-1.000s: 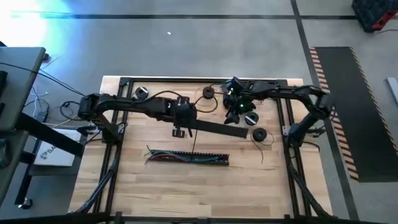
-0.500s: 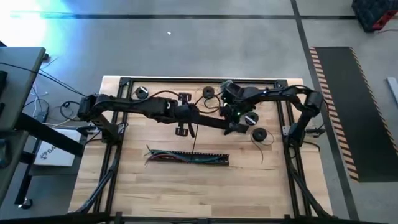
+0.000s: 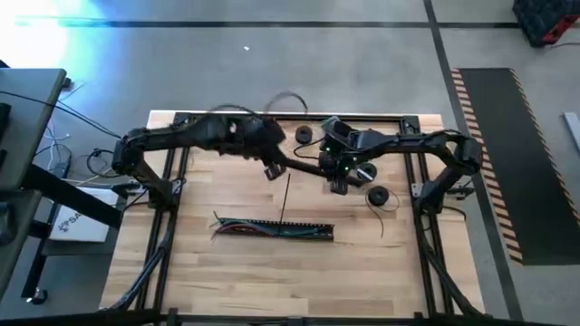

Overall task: Ziptie cables
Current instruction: Close the black cable duct

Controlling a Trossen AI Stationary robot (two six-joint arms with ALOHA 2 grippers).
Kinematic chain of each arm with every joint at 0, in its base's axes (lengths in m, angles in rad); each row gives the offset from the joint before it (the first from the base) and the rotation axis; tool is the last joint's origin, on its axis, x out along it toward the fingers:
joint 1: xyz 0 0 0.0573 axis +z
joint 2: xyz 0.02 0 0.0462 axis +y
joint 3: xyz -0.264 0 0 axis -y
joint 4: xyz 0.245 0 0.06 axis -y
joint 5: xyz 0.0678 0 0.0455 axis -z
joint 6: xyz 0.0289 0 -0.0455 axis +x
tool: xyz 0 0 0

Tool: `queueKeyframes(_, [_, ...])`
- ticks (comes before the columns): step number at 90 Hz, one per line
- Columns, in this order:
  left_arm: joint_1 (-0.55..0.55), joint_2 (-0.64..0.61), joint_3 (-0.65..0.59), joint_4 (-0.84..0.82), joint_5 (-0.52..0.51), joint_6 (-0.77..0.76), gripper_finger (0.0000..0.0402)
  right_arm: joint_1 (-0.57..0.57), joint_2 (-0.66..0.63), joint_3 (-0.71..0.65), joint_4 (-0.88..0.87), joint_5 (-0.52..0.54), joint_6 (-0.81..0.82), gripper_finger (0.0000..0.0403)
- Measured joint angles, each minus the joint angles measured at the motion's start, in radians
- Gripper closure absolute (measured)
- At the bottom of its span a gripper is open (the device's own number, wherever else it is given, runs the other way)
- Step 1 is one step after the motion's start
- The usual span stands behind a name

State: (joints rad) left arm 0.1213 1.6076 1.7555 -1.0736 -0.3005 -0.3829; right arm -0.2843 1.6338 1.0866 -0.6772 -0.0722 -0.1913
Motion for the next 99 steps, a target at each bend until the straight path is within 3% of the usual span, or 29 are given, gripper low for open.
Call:
queueKeyframes(8, [0.051, -0.042, 0.003, 0.000, 0.036, -0.115, 0.0307, 0.047, -0.015, -0.003, -0.004, 0.213, -0.010, 0.0397])
queueKeyframes(17, [0.145, -0.080, -0.017, -0.004, 0.200, -0.185, 0.0285, 0.105, -0.014, -0.006, -0.019, 0.451, -0.045, 0.0397])
queueKeyframes(30, [0.254, -0.091, -0.065, 0.030, 0.470, -0.117, 0.0239, 0.176, -0.014, -0.005, 0.068, 0.613, -0.137, 0.0397])
queueKeyframes(42, [0.300, -0.060, -0.143, 0.091, 0.672, -0.032, 0.0184, 0.226, -0.014, -0.005, 0.142, 0.683, -0.206, 0.0397])
queueKeyframes(65, [0.281, 0.030, -0.248, 0.122, 0.837, 0.103, 0.0100, 0.266, -0.014, -0.005, 0.163, 0.712, -0.210, 0.0398])
queueKeyframes(78, [0.270, 0.081, -0.252, 0.123, 0.913, 0.113, 0.0089, 0.273, -0.014, -0.005, 0.165, 0.720, -0.211, 0.0398])
queueKeyframes(99, [0.234, 0.121, -0.252, 0.053, 0.891, 0.186, 0.0095, 0.272, -0.014, -0.005, 0.165, 0.720, -0.192, 0.0398])
